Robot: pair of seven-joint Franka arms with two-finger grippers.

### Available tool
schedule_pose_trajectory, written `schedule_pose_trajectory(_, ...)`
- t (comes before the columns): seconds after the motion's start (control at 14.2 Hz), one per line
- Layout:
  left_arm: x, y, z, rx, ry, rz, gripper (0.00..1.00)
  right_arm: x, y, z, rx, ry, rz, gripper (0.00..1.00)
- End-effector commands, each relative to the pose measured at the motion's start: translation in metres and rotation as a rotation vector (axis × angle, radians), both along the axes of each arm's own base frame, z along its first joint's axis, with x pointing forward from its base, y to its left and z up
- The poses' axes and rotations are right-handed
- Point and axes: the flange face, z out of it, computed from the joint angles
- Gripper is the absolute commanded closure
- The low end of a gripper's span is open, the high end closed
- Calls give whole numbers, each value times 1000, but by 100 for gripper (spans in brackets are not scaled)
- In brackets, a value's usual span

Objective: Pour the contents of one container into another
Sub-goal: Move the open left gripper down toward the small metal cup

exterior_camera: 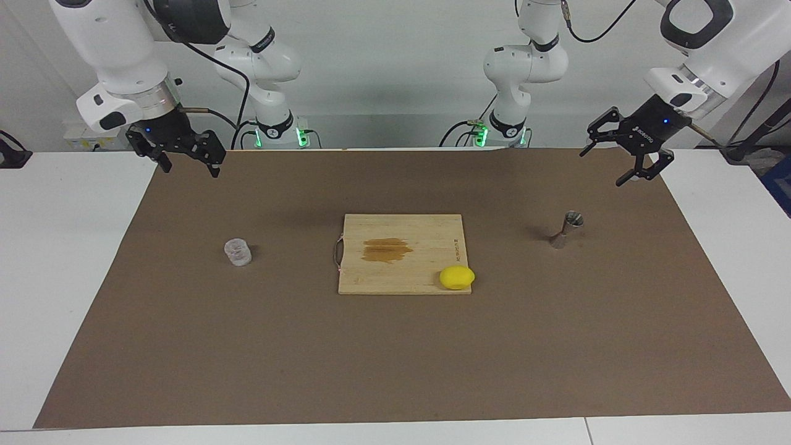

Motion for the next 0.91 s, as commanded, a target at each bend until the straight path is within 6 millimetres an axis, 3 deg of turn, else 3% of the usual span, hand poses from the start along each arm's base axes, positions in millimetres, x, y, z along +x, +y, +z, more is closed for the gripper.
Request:
schedule_pose_trajectory(0.0, 6, 28, -19, -122, -48, -135, 0, -7, -2, 1, 21, 4, -5, 1)
schedule_pose_trajectory(0.42, 4, 104, -81, -346, -210, -354, 0, -7, -2, 1, 21, 4, -5, 1)
schedule_pose_trajectory(0.84, 3, 173, -203, -575, -255, -395, 0, -7, -2, 1, 21, 4, -5, 1)
